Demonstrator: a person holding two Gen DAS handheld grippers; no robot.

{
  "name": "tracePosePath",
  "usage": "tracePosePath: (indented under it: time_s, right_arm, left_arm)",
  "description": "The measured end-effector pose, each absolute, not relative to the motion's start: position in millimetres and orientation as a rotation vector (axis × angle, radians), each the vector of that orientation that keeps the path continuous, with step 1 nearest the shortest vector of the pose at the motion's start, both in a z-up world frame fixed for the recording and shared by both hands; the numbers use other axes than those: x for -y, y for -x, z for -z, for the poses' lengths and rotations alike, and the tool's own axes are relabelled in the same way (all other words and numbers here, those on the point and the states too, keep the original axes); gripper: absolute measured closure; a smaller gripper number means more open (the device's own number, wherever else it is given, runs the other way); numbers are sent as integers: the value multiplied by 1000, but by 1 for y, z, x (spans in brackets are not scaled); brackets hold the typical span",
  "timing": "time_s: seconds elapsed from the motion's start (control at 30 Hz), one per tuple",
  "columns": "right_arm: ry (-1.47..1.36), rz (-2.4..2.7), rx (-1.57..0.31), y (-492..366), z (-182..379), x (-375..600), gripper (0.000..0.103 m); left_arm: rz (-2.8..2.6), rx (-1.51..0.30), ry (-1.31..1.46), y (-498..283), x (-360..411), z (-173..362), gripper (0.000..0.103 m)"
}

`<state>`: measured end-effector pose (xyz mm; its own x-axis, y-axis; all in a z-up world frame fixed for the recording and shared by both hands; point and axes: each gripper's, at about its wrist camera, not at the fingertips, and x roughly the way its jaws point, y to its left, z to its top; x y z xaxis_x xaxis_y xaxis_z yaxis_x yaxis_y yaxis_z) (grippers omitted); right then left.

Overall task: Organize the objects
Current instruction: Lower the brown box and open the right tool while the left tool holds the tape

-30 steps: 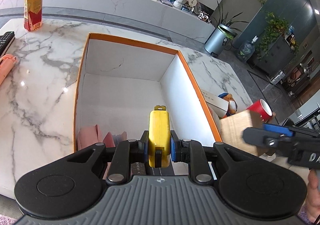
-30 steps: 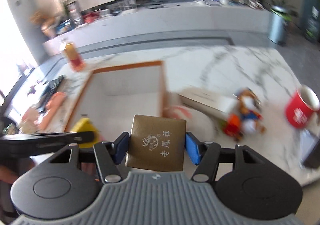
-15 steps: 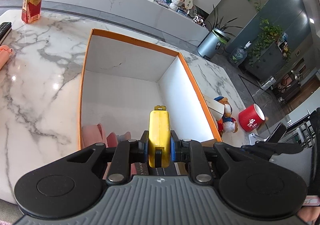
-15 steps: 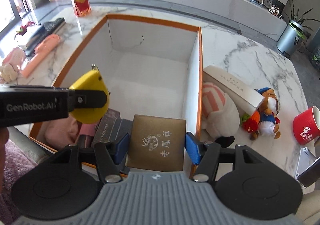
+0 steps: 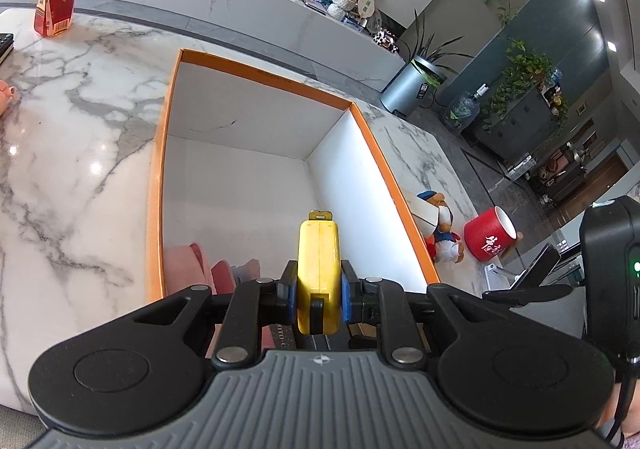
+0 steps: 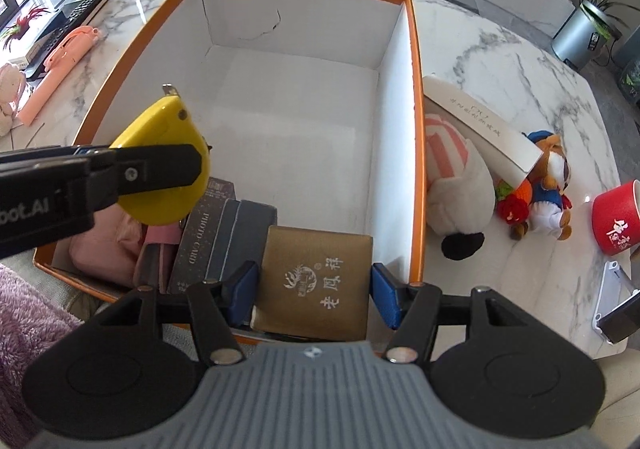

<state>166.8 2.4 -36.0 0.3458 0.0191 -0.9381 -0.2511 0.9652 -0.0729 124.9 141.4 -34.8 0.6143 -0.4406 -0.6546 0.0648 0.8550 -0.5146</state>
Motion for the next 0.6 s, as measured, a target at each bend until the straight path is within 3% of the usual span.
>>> tracePosePath:
  time_s: [0.47,0.6]
  right_arm:
    - [226,-297,-1306,-175,31,4,37]
    - [233,-338,-1320,-178,24,9,41]
  left_arm:
    - [306,-904,439,-134,-132,37,80]
    - [308,-923,419,-140,-127,39,80]
